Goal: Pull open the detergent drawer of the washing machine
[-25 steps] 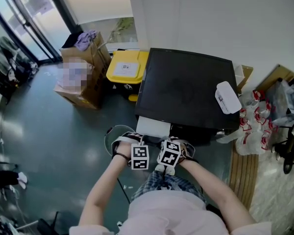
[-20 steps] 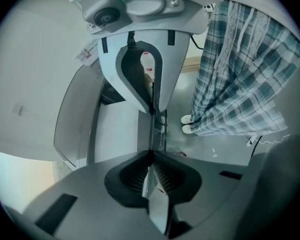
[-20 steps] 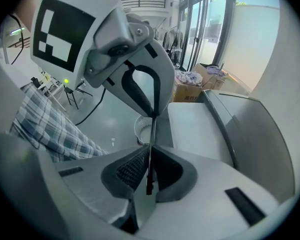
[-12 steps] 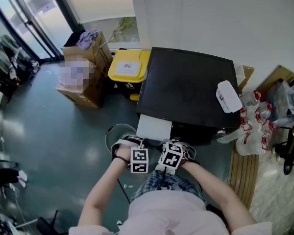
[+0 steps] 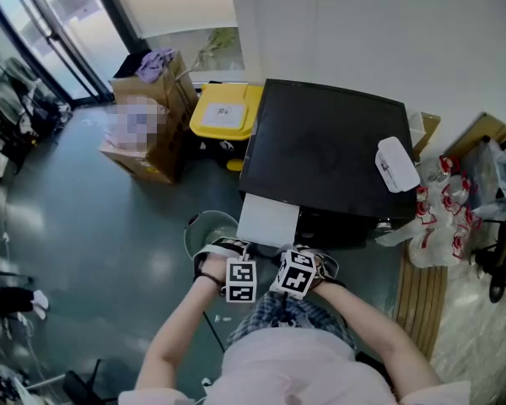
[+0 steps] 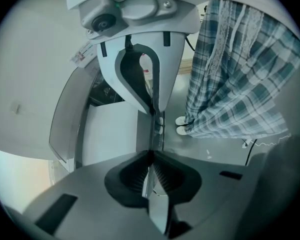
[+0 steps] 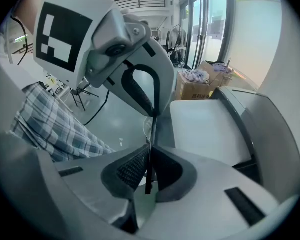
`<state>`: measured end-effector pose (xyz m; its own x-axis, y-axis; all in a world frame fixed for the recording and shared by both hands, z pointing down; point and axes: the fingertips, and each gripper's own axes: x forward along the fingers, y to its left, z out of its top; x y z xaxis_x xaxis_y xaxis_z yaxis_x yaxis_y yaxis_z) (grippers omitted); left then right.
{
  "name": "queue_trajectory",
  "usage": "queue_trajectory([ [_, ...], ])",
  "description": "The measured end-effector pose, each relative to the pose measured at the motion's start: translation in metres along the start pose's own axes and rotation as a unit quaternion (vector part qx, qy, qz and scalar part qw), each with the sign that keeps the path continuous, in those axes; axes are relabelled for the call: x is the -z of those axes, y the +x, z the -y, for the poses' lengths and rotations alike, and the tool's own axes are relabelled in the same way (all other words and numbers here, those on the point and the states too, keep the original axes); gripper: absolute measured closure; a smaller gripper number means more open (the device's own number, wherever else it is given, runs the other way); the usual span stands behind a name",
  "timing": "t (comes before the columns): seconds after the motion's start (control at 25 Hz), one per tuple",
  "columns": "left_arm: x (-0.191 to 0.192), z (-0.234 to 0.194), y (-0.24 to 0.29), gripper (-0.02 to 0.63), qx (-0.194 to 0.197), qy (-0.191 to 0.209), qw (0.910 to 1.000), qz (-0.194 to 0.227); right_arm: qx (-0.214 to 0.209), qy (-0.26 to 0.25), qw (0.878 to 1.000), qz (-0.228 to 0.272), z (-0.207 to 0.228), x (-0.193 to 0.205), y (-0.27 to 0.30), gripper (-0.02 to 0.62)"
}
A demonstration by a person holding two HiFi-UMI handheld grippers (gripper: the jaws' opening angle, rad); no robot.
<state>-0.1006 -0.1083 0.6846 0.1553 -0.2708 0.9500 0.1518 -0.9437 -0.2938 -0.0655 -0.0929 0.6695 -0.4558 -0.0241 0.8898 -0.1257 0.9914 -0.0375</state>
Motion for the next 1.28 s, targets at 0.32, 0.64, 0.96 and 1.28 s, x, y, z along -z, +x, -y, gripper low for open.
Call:
queue_trajectory([
  [0.32,0.000,0.009,-0.002,0.552,0.001,0.004,1.0000,0.000,-0.005,0.004,1.000,0.005,-0.008,0.000,0.001,0.551],
  [0.64,0.000,0.012,0.000,0.552,0.007,-0.007,0.9999,0.005,-0.020,0.010,1.000,0.013,-0.011,0.002,0.003,0.551],
  [0.96,-0.002,0.010,0.000,0.551,0.038,-0.049,0.9978,0.024,-0.030,0.028,0.999,0.035,-0.009,0.001,0.002,0.546],
  [1.28,-0.008,0.003,-0.013,0.551,0.028,-0.075,0.9953,0.054,-0.026,0.061,0.996,0.066,-0.006,0.004,-0.001,0.546],
])
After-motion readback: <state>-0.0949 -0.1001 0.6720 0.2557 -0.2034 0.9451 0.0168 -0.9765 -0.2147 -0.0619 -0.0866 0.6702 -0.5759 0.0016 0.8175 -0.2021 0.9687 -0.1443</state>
